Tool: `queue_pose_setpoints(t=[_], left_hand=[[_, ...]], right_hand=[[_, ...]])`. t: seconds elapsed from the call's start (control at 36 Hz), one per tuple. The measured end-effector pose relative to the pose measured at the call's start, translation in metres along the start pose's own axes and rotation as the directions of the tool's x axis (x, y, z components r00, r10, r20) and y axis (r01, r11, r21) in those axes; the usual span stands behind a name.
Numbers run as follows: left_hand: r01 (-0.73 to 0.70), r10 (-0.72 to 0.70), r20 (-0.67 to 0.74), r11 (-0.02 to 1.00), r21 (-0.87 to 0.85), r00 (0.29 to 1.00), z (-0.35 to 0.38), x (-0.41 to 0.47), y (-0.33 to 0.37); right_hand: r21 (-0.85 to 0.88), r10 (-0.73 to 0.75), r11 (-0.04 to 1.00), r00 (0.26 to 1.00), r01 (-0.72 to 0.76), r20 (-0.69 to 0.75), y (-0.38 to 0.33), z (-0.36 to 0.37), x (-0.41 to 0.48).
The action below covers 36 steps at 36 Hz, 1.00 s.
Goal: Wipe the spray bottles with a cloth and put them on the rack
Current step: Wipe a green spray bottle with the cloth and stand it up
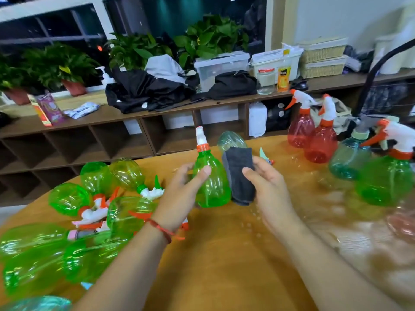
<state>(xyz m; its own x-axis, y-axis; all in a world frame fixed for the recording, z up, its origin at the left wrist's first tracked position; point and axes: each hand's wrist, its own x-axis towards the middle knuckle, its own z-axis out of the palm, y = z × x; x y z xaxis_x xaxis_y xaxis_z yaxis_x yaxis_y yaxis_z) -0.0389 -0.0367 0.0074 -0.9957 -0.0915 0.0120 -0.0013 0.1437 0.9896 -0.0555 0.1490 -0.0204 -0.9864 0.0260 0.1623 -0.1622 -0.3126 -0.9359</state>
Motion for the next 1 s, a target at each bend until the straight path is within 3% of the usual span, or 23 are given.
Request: queue_pose_setpoints(t=[0.08,0.17,0.36,0.56,0.67,0.75,0.81,0.86,1.0], left_hand=[[-0.001,0.000,-0.014,0.995,-0.101,1.000,0.005,-0.011,-0.006],[-0.005,0.007,0.017,0.996,-0.092,1.000,0.003,-0.017,-0.012],[-0.117,0.085,0.311,0.990,0.083,0.946,-0.015,-0.032,-0.038],[-0.319,0.265,0.212,0.904,0.285,0.941,-0.024,-0.036,-0.040],[-0.354,0.303,0.200,0.883,0.309,0.932,-0.028,-0.040,-0.044],[-0.368,0.312,0.208,0.864,0.344,0.927,-0.029,-0.040,-0.048],[-0.391,0.328,0.221,0.836,0.385,0.919,-0.029,-0.040,-0.050],[-0.398,0.333,0.224,0.826,0.399,0.916,-0.029,-0.040,-0.052],[-0.394,0.330,0.228,0.844,0.363,0.916,-0.024,-0.045,-0.051]], right_hand=[[-0.100,-0.100,0.990,0.994,0.103,0.042,0.002,0.002,-0.002],[-0.156,-0.134,0.977,0.988,0.144,0.073,0.006,0.005,-0.002],[-0.295,-0.150,0.940,0.985,0.170,0.089,0.011,0.006,-0.003],[-0.270,-0.149,0.945,0.979,0.182,0.138,0.011,0.011,-0.009],[-0.237,-0.122,0.959,0.981,0.156,0.150,0.009,0.012,-0.009],[-0.217,-0.102,0.969,0.991,0.117,0.082,0.002,0.012,-0.007],[-0.325,-0.184,0.929,0.983,0.179,0.016,-0.001,0.006,-0.002],[-0.477,-0.294,0.834,0.955,0.277,0.040,-0.007,0.001,0.004],[-0.651,-0.363,0.574,0.867,0.497,0.342,-0.005,0.007,0.001]])
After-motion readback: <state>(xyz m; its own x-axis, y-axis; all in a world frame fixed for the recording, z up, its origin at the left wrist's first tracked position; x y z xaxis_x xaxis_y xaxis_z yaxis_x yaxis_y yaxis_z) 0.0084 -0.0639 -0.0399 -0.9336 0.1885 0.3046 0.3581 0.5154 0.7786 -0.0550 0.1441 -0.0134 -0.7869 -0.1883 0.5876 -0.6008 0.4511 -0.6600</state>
